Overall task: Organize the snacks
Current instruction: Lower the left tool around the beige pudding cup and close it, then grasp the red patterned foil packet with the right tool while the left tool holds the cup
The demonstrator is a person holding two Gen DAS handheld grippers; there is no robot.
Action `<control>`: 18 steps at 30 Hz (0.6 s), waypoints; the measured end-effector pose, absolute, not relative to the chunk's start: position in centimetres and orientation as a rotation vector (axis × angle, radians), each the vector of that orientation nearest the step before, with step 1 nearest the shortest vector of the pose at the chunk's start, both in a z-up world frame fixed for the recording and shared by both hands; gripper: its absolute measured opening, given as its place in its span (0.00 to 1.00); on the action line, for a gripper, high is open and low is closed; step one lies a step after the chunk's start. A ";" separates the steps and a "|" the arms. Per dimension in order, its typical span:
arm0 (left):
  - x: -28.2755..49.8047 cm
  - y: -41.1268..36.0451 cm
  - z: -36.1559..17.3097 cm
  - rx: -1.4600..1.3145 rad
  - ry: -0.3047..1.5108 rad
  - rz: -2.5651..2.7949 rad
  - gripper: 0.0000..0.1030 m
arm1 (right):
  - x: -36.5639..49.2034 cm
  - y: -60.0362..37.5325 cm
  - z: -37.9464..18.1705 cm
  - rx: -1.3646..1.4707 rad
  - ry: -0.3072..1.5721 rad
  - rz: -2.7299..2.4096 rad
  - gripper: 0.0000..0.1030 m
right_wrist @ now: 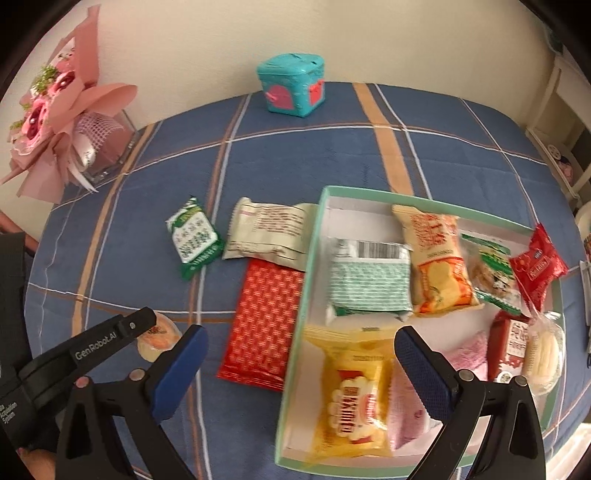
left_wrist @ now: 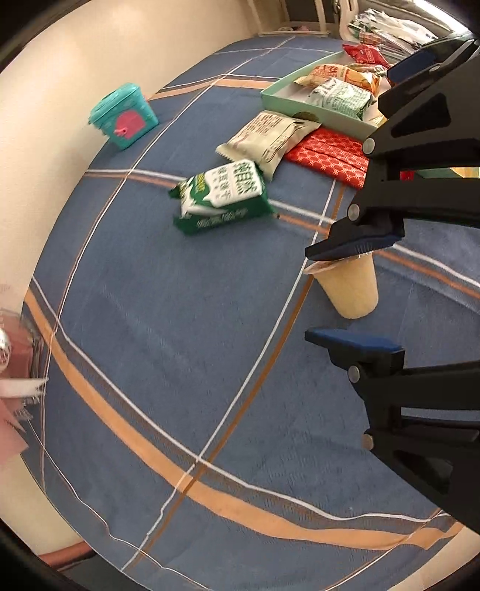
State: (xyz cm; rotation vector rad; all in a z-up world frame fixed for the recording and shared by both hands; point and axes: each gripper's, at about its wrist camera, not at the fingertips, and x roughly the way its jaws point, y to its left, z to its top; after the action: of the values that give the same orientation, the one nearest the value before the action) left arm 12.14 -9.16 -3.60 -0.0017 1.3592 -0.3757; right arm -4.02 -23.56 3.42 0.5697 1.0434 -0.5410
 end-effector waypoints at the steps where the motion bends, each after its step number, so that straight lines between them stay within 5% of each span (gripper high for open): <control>1: 12.4 -8.9 -3.6 -0.010 1.360 -0.371 0.37 | -3.8 -23.3 3.5 0.565 1.039 -0.536 0.92; 11: 13.6 -6.2 -3.8 -0.057 1.382 -0.350 0.37 | -2.0 -20.9 2.7 0.579 1.037 -0.420 0.67; 18: 14.3 -5.6 -3.9 -0.081 1.400 -0.372 0.38 | -1.0 -20.2 1.2 0.592 1.080 -0.397 0.65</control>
State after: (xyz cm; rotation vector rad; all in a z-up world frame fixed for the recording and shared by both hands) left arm 14.30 -5.60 -3.93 -0.0811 1.4005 -0.3715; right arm -1.02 -20.24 1.25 0.5921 1.0800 -0.3968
